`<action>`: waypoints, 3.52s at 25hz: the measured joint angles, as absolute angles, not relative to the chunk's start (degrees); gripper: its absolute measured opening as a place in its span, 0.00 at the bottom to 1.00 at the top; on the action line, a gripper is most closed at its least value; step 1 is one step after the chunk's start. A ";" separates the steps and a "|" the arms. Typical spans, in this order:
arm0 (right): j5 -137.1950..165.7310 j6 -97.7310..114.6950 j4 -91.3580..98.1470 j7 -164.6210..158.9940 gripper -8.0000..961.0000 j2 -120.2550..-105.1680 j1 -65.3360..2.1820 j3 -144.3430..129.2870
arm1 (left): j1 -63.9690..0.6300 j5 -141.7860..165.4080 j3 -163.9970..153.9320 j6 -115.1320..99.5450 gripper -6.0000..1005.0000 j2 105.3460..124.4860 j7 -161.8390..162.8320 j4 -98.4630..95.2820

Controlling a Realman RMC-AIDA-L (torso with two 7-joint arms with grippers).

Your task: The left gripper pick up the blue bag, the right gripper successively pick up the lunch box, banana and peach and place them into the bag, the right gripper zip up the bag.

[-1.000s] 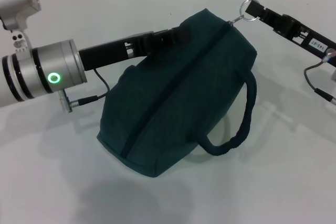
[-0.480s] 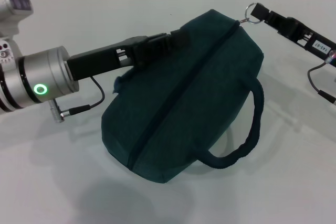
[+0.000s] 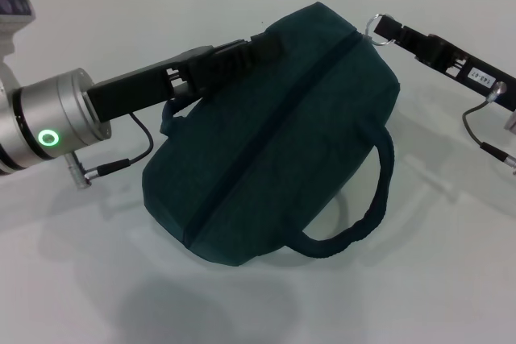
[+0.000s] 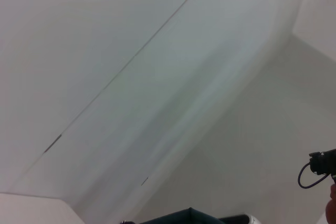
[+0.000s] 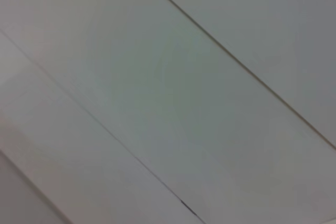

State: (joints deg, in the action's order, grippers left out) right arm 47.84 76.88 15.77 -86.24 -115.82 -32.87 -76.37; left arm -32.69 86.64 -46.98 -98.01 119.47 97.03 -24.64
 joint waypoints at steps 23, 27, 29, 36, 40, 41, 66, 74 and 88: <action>47.46 76.37 16.13 -85.19 0.36 -115.48 -32.82 -76.01 | -34.32 85.85 -46.86 -91.95 0.13 119.44 96.81 -24.57; 47.43 76.27 16.04 -84.46 0.53 -115.37 -32.22 -74.95 | -34.77 85.85 -47.03 -90.04 0.13 119.44 96.75 -24.41; 47.45 76.25 16.12 -84.38 0.62 -115.31 -31.67 -74.10 | -35.22 85.88 -47.11 -89.03 0.13 119.46 96.71 -24.35; 47.35 76.83 16.46 -84.40 0.87 -114.92 -29.22 -70.90 | -37.35 86.44 -47.36 -83.48 0.14 119.67 96.37 -23.11; 47.38 77.01 16.30 -84.39 0.92 -114.90 -29.10 -70.53 | -37.77 86.44 -47.50 -80.70 0.14 119.69 96.12 -22.87; 47.39 77.03 16.30 -84.38 0.92 -114.89 -29.09 -70.53 | -37.82 86.43 -47.52 -80.45 0.15 119.69 96.12 -22.86; 56.81 94.57 23.22 -72.93 0.92 -112.74 -29.42 -71.12 | -34.72 83.16 -47.37 -98.12 0.89 119.08 95.35 -36.63; 68.61 97.83 29.51 -68.84 0.92 -113.92 -29.26 -71.24 | -26.51 88.67 -47.58 -103.76 0.89 116.38 93.25 -45.50; 76.69 96.21 30.54 -67.12 0.92 -116.02 -31.97 -75.19 | -20.92 92.72 -47.65 -113.53 0.88 113.72 85.27 -45.17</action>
